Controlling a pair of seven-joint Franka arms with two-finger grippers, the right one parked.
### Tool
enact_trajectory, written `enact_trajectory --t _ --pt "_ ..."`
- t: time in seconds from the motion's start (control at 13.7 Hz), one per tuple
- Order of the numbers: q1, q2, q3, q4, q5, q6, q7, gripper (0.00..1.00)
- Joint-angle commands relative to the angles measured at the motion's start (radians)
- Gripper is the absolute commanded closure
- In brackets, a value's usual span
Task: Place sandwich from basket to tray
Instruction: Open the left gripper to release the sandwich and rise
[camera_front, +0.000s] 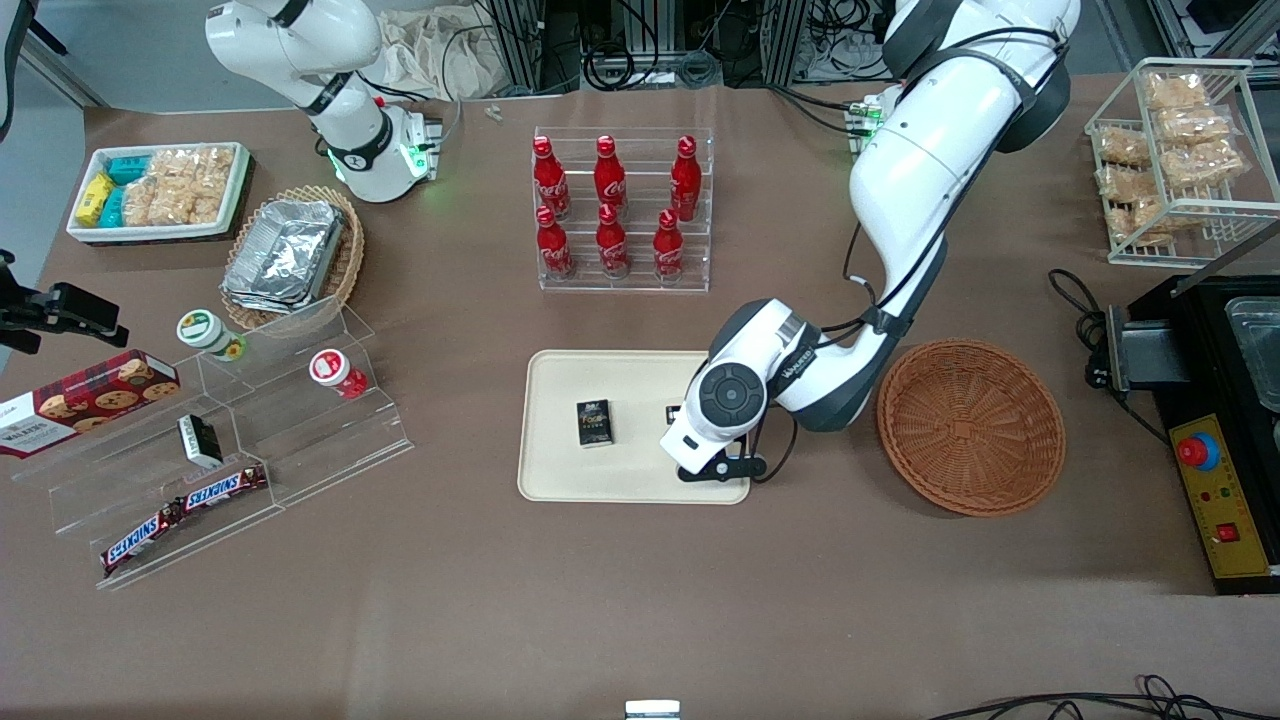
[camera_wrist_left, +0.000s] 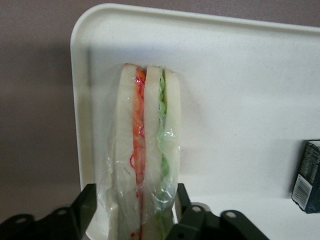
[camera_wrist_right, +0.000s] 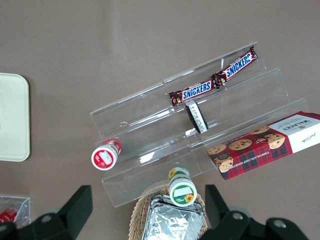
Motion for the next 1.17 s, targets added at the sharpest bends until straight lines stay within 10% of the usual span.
enact_trajectory --t 0.0,0.58,1.09 --pt "0.0 -0.003 0.011 0.009 0.0 0.005 -0.008 0.0" --pt "0.097 -0.168 0.034 0.009 -0.009 -0.123 -0.083 0.0" --pt "0.351 -0.515 -0.001 -0.157 -0.087 -0.395 0.312 0.0"
